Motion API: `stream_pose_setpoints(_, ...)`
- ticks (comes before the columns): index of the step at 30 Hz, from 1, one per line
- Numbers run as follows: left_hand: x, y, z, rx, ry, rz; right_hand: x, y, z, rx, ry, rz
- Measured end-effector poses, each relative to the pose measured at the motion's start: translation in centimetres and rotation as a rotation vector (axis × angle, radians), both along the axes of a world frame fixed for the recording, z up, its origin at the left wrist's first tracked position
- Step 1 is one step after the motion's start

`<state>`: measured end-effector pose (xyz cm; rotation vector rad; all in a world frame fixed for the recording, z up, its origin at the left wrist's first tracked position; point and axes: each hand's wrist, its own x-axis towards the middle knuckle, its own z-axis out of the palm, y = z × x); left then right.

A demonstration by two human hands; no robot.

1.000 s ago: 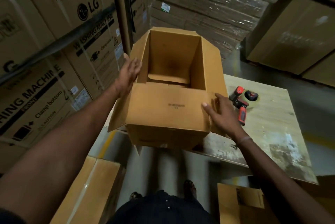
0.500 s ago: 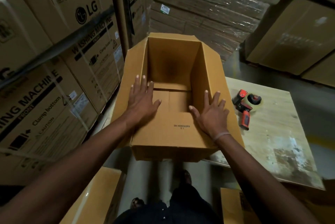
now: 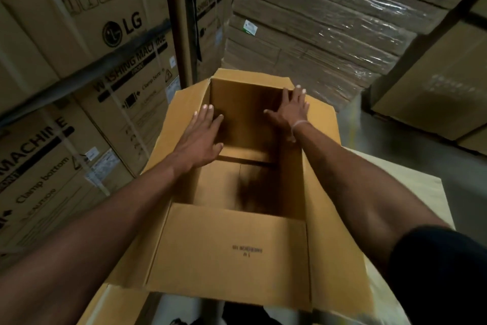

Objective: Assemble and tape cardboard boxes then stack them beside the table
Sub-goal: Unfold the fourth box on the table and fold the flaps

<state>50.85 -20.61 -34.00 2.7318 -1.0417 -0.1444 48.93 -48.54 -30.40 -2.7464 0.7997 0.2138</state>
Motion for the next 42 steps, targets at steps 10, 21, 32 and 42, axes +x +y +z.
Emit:
stream_pose_setpoints(10, 0.0, 0.7, -0.6, -0.21, 0.061, 0.021, 7.0, -5.2, 2.4, 0.952, -0.588, -0.516)
stream_pose_setpoints(21, 0.1, 3.1, 0.3, -0.37, 0.378, 0.308, -3.2, -3.9, 1.0, 0.834, -0.478, -0.106)
stream_pose_setpoints(32, 2.9, 11.3, 0.0, -0.583, 0.84, 0.728, -6.9, 1.4, -0.5, -0.011, -0.048, 0.24)
stream_pose_setpoints(42, 3.8, 15.4, 5.0, -1.24, 0.966, 0.602, -7.2, 2.6, -0.7, -0.034, 0.082, 0.212)
